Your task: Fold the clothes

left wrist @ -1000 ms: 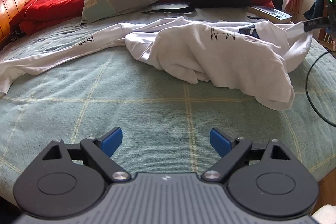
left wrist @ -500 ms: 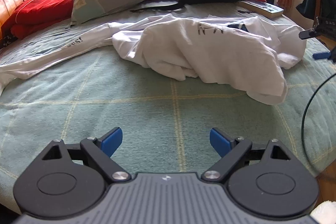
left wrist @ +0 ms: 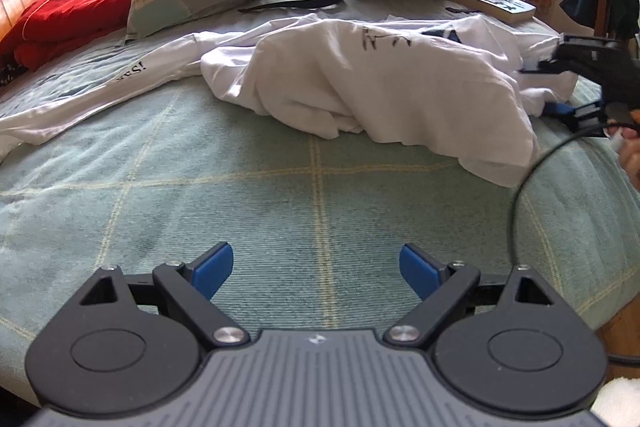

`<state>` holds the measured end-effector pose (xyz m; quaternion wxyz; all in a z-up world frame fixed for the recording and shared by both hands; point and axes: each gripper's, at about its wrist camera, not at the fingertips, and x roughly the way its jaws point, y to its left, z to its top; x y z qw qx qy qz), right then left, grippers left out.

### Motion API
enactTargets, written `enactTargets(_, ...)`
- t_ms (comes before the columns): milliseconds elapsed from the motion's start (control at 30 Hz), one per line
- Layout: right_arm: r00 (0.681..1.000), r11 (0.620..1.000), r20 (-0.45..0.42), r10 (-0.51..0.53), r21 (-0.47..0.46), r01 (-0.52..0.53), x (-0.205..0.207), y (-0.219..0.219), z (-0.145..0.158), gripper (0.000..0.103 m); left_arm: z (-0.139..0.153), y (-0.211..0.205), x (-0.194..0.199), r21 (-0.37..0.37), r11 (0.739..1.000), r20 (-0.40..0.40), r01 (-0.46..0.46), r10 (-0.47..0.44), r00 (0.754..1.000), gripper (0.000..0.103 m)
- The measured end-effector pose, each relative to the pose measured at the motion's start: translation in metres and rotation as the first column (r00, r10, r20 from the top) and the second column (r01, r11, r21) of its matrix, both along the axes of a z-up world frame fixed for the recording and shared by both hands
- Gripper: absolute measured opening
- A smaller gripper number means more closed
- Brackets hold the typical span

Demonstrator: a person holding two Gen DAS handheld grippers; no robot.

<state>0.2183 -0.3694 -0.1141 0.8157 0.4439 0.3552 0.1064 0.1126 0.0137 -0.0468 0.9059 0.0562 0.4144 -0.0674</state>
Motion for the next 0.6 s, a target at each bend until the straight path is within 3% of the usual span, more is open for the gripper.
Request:
enactTargets(133, 1.000, 1.000, 0.007, -0.022, 0.004, 0.022, -0.016, 0.008, -0.004, 0.047, -0.001, -0.002, 0.000, -0.001, 1.000, -0.002, 0.009, -0.009, 1.000, 0.090)
enactTargets(267, 0.998, 0.999, 0.025, -0.053, 0.007, 0.053, -0.015, 0.015, -0.009, 0.044, -0.001, -0.006, 0.002, 0.004, 1.000, -0.004, 0.009, -0.009, 1.000, 0.090)
enactTargets(300, 0.998, 0.998, 0.029, -0.051, -0.031, 0.052, -0.010, 0.018, -0.008, 0.033, 0.000, -0.006, 0.001, 0.001, 1.000, -0.001, 0.015, -0.015, 1.000, 0.090)
enactTargets(333, 0.999, 0.995, 0.031, -0.043, -0.091, 0.045, -0.005, 0.022, -0.006, 0.009, 0.001, -0.007, -0.001, -0.002, 1.000, 0.002, 0.020, -0.020, 1.000, 0.090)
enactTargets(500, 0.998, 0.948, 0.050, 0.039, -0.317, -0.021, -0.006, 0.031, 0.017, 0.005, 0.004, -0.002, -0.005, -0.010, 1.000, 0.014, 0.009, -0.009, 1.000, 0.090)
enactTargets(600, 0.998, 0.874, 0.052, 0.045, -0.485, -0.014, -0.012, 0.018, 0.038, 0.005, 0.005, 0.001, -0.005, -0.016, 1.000, 0.022, 0.002, -0.002, 1.000, 0.090)
